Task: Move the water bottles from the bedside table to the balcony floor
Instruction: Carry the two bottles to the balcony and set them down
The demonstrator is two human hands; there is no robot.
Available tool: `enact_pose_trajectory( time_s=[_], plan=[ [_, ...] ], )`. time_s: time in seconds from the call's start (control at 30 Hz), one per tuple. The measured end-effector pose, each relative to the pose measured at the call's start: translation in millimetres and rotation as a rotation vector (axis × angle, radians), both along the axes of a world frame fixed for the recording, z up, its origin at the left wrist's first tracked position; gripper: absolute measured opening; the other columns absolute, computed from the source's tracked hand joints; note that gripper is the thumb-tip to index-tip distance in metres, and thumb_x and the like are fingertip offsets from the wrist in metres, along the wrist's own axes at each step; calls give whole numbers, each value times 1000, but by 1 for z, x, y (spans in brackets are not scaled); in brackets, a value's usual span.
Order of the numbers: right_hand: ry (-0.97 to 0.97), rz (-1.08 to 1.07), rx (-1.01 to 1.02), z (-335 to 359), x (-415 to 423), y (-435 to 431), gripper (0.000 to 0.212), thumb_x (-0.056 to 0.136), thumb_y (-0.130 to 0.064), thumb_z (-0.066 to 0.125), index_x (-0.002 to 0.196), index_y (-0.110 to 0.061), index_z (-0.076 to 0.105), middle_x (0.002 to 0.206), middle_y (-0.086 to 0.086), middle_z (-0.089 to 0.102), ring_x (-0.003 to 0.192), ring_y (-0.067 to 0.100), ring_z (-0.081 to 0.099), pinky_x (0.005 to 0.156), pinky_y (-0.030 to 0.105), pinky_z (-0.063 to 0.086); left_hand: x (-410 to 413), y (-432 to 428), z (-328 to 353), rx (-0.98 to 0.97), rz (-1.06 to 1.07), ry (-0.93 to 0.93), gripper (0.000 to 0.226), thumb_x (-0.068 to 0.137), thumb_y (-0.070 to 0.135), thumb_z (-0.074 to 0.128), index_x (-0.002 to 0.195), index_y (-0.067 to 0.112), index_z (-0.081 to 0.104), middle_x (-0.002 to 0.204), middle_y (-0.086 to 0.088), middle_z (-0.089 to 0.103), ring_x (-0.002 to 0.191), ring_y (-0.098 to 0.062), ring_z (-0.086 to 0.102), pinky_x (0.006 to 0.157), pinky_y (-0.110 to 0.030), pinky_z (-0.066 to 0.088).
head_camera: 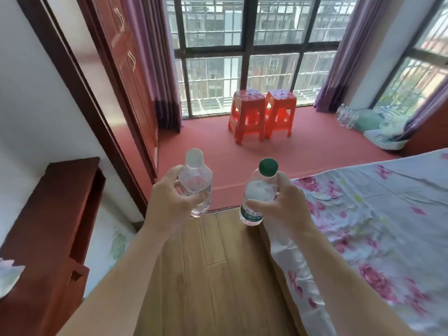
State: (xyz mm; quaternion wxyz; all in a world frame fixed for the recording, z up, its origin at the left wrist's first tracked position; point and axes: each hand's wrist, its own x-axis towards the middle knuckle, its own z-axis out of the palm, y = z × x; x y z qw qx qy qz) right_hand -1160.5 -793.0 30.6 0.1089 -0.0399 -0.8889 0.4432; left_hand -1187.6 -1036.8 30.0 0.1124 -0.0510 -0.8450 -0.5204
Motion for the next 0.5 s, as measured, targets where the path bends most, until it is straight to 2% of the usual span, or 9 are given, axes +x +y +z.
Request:
enact_pose_trajectory(
  time_s=[0.07,0.17,0.2,0.3,0.43,0.5],
  plan=[
    [2,-40,-12,3,-30,6,52,62,-29,86,104,-28,56,89,-14,65,82,4,64,67,21,49,-41,7,3,-19,-33,0,56,66,32,90,111,40,57,95,21,68,84,8,64,70,-9,48],
    [-9,-90,-15,0,-82,20,53,62,-31,86,105,-28,56,88,-12,66,80,6,65,66,22,53,-107,22,-1,-39,-75,-4,61,61,47,87,116,37,62,98,19,71,90,0,68,76,-25,54],
    [-8,-100,-10,-3,-102,26,54,62,-32,86,106,-29,55,88,-12,66,80,6,65,66,22,53,-129,29,-3,-36,-91,-14,60,62,45,88,115,40,62,97,20,71,89,1,67,75,-24,54],
    [-4,-102,4,-13,-167,44,56,61,-35,86,109,-27,56,89,-11,66,79,6,65,62,17,49,-196,56,-11,-9,-132,-31,55,65,29,91,105,48,59,96,22,69,86,8,65,69,-9,49],
    [-17,-93,-2,-15,-263,71,55,61,-33,86,107,-26,57,88,-9,67,80,10,65,64,20,49,-288,86,-15,-20,-128,-49,55,64,31,92,111,37,63,96,19,71,87,5,66,73,-17,54],
    [-21,-82,-4,-9,-309,80,55,60,-31,86,106,-27,57,89,-10,66,81,11,65,66,23,50,-329,95,-9,-20,-113,-47,55,65,32,92,109,40,61,95,20,71,86,8,66,72,-13,51]
  ],
)
